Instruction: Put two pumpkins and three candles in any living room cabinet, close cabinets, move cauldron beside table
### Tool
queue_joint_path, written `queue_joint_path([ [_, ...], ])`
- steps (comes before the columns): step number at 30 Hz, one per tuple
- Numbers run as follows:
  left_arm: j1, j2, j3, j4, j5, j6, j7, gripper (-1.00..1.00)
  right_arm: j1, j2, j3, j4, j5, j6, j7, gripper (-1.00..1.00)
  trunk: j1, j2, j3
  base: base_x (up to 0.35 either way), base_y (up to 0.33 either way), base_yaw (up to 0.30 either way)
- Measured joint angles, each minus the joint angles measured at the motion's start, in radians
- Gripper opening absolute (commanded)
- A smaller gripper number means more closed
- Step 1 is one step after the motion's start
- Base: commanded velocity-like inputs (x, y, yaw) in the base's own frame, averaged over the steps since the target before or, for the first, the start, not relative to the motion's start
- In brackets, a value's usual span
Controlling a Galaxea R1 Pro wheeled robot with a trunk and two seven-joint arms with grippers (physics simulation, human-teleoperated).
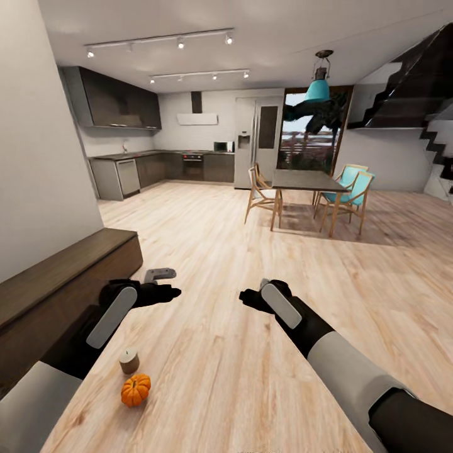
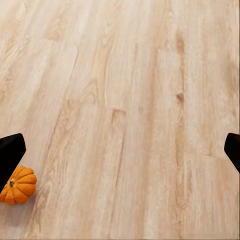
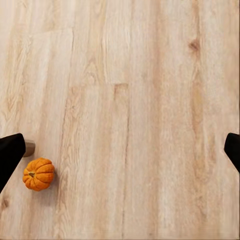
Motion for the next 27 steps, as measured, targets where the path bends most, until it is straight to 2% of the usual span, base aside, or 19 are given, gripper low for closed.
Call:
queue_joint_path([
  [10,0.000,-0.005,0.000,0.001,-0.001,0.001,0.002,1.00,0.000,-0.001,-0.001,0.000,0.000,0.002,-0.001,1.00,0.000,0.000,0.004,0.016,-0.270,-0.288],
  [13,0.000,-0.011,0.000,0.004,-0.016,0.001,0.005,1.00,0.000,-0.001,-0.001,0.000,-0.001,0.003,0.000,1.00,0.000,0.000,0.004,0.194,-0.229,-0.199],
  [17,0.000,-0.018,0.000,0.010,-0.038,0.001,0.006,1.00,0.000,-0.001,-0.002,0.001,-0.001,0.003,0.000,1.00,0.000,0.000,0.004,0.245,-0.200,-0.060],
  [27,0.000,-0.022,0.000,0.018,-0.045,0.000,0.007,1.00,0.000,0.001,0.002,0.000,0.006,0.007,0.006,1.00,-0.001,0.000,-0.001,0.296,-0.087,-0.008],
])
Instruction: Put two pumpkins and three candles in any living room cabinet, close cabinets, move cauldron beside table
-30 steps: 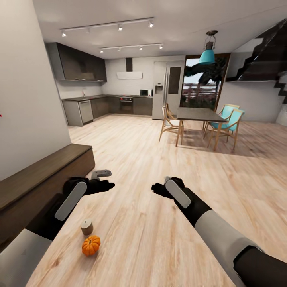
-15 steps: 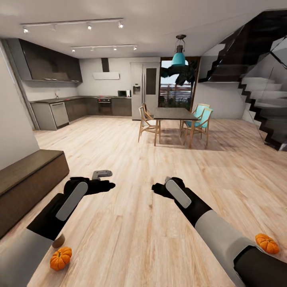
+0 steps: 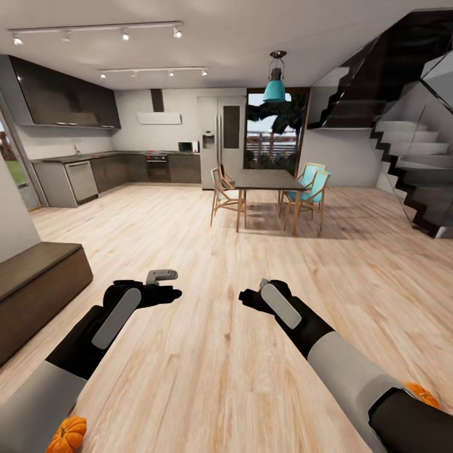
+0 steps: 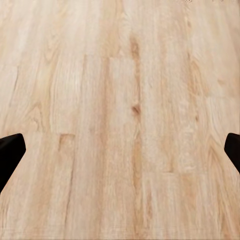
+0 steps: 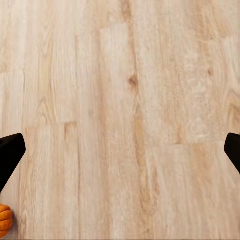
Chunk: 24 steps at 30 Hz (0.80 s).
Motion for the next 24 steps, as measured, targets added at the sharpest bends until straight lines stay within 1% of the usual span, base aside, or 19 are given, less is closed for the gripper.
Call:
queue_joint_path([
  [9,0.000,0.001,0.000,0.004,0.002,-0.001,0.000,1.00,0.000,0.003,0.002,0.000,0.003,0.001,0.004,1.00,0.000,0.000,0.000,0.334,-0.003,0.000],
  [15,0.000,0.000,0.001,0.064,0.001,-0.005,-0.002,1.00,0.000,0.004,0.003,0.000,0.004,0.001,0.005,1.00,0.000,0.000,0.000,0.337,0.000,0.000],
  [18,0.000,-0.001,0.001,0.076,0.002,-0.006,-0.003,1.00,0.000,0.005,0.003,0.000,0.005,0.001,0.006,1.00,0.000,0.000,0.000,0.337,0.000,0.000],
  [21,0.000,-0.006,0.002,0.106,0.001,-0.008,-0.003,1.00,0.000,0.005,0.003,0.000,0.004,0.001,0.006,1.00,0.000,0.000,0.000,0.337,0.000,0.000],
  [24,-0.001,-0.026,0.001,0.165,0.000,-0.011,-0.003,1.00,0.000,0.006,0.004,0.000,0.005,0.001,0.006,1.00,0.000,0.000,0.000,0.337,0.000,0.000],
])
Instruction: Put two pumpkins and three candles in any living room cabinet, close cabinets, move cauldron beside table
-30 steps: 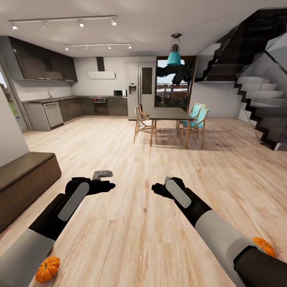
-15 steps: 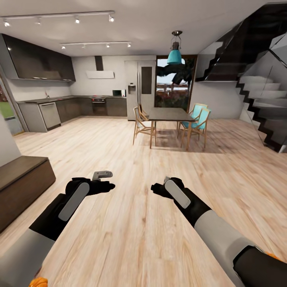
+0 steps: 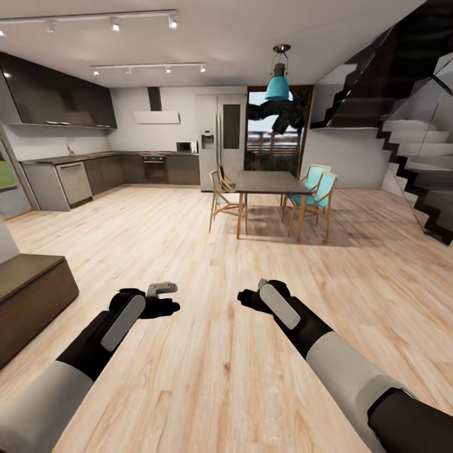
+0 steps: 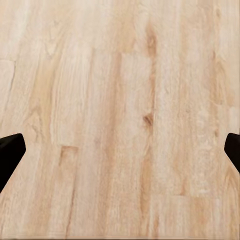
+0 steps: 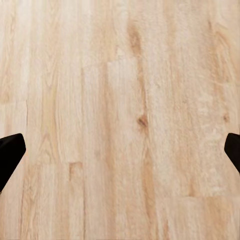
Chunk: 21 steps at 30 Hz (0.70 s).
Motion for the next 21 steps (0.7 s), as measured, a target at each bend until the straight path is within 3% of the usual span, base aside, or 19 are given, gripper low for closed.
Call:
queue_joint_path([
  [6,-0.008,-0.034,0.000,0.139,-0.038,-0.033,-0.004,1.00,0.000,0.001,0.001,0.000,0.000,0.000,0.000,1.00,0.000,0.000,0.000,0.337,0.000,0.000],
  [21,-0.012,-0.060,-0.001,0.192,-0.051,-0.044,-0.006,1.00,0.000,0.002,0.002,0.000,0.001,-0.001,0.000,1.00,0.000,0.000,0.000,0.337,0.000,0.000],
])
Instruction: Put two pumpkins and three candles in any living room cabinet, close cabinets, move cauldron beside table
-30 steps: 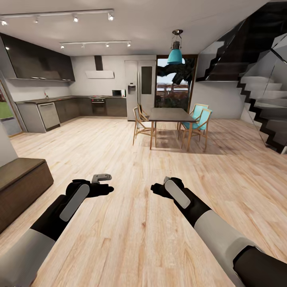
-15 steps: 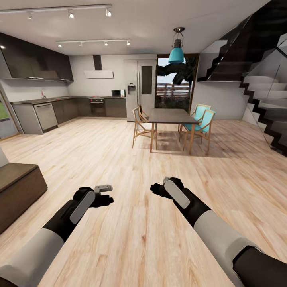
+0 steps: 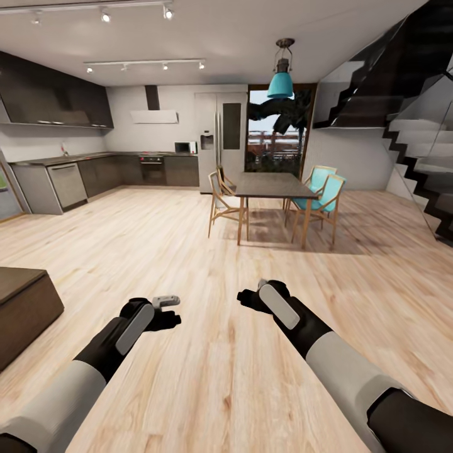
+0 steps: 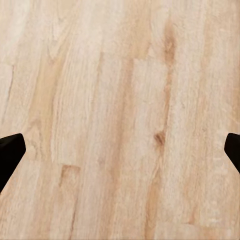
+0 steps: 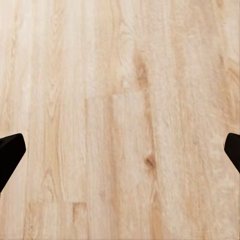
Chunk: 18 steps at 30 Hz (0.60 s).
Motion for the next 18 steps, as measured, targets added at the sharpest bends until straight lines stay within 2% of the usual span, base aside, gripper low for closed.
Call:
queue_joint_path([
  [8,0.000,-0.002,0.000,0.007,0.001,-0.007,0.000,1.00,0.000,-0.001,-0.001,0.001,-0.001,0.000,0.000,1.00,0.000,0.000,0.000,0.337,0.000,0.000],
  [13,-0.001,-0.004,0.000,0.014,-0.023,-0.019,0.001,1.00,0.000,-0.002,-0.001,0.001,-0.001,0.000,0.000,1.00,0.000,0.000,0.000,0.337,0.000,0.000],
  [18,-0.004,-0.016,0.000,0.065,-0.031,-0.038,0.001,1.00,0.000,-0.002,-0.001,0.002,-0.001,0.000,0.000,1.00,0.000,0.000,0.000,0.337,-0.004,0.055],
])
